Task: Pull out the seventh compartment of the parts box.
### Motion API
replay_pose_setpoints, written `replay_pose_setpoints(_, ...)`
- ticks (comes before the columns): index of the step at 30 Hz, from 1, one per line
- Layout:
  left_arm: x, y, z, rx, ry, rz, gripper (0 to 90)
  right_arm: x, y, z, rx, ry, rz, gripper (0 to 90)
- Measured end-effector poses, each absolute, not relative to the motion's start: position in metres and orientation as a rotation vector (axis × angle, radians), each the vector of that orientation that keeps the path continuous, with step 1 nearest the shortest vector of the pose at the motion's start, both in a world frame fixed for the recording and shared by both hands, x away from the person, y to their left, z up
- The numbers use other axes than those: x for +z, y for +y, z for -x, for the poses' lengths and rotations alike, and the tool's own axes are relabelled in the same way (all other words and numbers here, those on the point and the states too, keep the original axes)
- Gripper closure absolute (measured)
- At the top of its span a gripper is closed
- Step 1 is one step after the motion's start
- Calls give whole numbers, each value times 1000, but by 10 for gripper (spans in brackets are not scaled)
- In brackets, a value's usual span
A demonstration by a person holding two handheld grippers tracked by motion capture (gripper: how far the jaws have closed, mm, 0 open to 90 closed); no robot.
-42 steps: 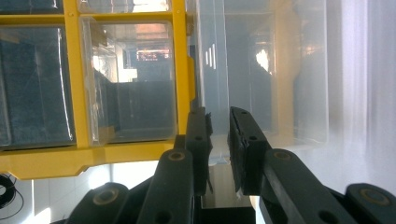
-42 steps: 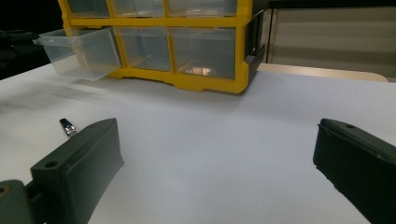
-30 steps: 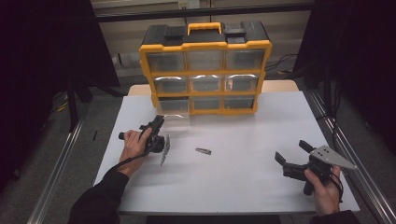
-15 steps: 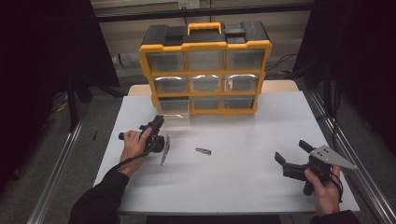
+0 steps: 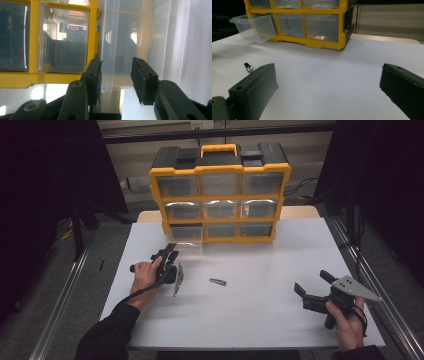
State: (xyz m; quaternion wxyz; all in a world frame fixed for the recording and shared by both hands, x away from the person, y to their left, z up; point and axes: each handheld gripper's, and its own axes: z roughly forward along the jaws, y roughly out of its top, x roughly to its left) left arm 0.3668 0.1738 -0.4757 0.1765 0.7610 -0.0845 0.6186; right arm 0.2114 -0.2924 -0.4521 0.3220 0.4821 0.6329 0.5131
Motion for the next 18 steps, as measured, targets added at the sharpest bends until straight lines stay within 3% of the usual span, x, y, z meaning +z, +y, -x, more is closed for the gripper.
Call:
replay_pose_setpoints(9, -467, 175, -363, 1688, -63, -2175, 446, -452, -292, -211, 1348, 1662, -1265, 7)
replay_pose_setpoints(18, -462, 174, -361, 1509, 157, -2126, 291, -452, -292, -211, 1350, 1666, -1264, 7)
